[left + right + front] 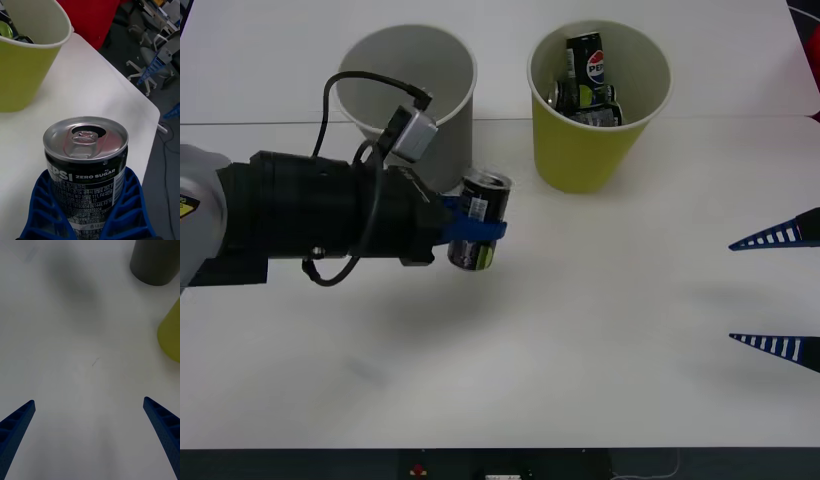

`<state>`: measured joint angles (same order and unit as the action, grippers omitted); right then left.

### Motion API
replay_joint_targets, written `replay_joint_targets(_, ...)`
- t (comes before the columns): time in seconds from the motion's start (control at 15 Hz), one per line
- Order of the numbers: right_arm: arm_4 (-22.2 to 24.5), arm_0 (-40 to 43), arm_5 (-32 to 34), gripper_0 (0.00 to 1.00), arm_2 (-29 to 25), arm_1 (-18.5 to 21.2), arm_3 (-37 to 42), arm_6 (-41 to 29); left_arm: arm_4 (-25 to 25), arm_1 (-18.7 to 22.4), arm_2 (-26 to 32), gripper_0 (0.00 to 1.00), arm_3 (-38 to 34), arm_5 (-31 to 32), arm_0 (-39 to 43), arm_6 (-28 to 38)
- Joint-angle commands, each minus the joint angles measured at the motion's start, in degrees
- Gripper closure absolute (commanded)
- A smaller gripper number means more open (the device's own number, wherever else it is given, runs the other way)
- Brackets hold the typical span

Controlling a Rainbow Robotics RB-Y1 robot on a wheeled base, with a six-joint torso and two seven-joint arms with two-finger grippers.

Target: Put the can into the green bin and the plastic bottle into the gray bin

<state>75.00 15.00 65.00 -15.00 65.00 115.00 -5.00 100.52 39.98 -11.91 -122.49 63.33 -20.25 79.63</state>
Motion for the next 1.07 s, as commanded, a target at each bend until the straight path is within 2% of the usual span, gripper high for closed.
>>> replay_joint_targets(0.07, 0.0, 0.0, 0.0, 0.00, 0.0, 0.0, 0.0, 0.0, 7.5, -2.2, -2.1, 1.00, 0.7, 0.0, -5.1, 4.7)
replay_joint_targets(0.47, 0.0, 0.0, 0.0, 0.00, 0.0, 0.0, 0.0, 0.0, 11.3, -9.6, -6.1, 1.00, 14.7, 0.0, -22.3, 4.7)
replay_joint_targets(0.6, 0.0, 0.0, 0.0, 0.00, 0.0, 0.0, 0.0, 0.0, 13.7, -10.8, -8.0, 1.00, 18.5, 0.0, -27.6, 4.7)
replay_joint_targets(0.8, 0.0, 0.0, 0.0, 0.00, 0.0, 0.0, 0.0, 0.0, 14.7, -12.2, -11.6, 1.00, 27.0, -2.3, -36.3, 4.7)
replay_joint_targets(1.07, 0.0, 0.0, 0.0, 0.00, 0.0, 0.0, 0.0, 0.0, 15.4, -17.7, -15.2, 1.00, 44.5, -7.5, -47.1, 2.5)
